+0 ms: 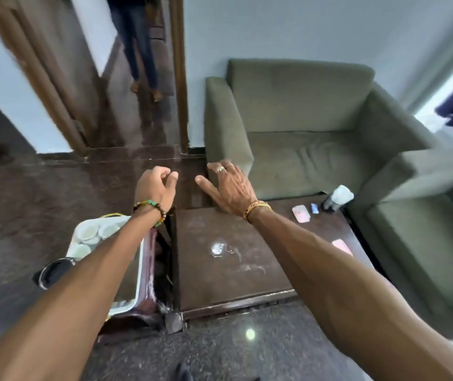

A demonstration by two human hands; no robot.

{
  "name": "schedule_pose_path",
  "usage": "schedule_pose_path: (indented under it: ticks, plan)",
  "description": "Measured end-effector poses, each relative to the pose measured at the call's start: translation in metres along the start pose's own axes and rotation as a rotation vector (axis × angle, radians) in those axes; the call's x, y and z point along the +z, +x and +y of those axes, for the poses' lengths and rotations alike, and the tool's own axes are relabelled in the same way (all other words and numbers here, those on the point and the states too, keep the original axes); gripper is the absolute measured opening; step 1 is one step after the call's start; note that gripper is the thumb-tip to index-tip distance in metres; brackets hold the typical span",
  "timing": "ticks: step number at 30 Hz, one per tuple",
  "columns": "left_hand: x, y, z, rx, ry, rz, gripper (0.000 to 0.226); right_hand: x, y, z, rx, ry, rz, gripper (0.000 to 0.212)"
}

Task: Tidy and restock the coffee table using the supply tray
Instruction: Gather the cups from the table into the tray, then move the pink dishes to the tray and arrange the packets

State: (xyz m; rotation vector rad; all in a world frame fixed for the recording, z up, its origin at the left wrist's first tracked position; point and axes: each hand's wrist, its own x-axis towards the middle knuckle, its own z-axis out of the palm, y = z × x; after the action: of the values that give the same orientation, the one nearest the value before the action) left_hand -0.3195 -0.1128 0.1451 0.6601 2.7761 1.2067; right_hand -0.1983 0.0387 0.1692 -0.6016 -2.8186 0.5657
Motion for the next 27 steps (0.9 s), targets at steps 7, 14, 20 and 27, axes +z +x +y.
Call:
schedule_pose_path:
  ticks: [7, 14, 20, 27]
  plan:
    - [0.102, -0.048, 0.102, 0.204, 0.006, -0.139, 0.041, -0.049, -0.098, 0.115, 0.257, -0.007, 0.123, 0.069]
    - [0.192, -0.128, 0.215, 0.323, -0.021, -0.289, 0.035, -0.113, -0.213, 0.233, 0.495, -0.019, 0.185, 0.067]
    - [0.25, -0.181, 0.316, 0.44, -0.078, -0.362, 0.031, -0.183, -0.285, 0.307, 0.632, -0.017, 0.37, 0.06]
    - [0.325, -0.241, 0.367, 0.528, -0.063, -0.518, 0.028, -0.193, -0.347, 0.375, 0.805, 0.035, 0.408, 0.061]
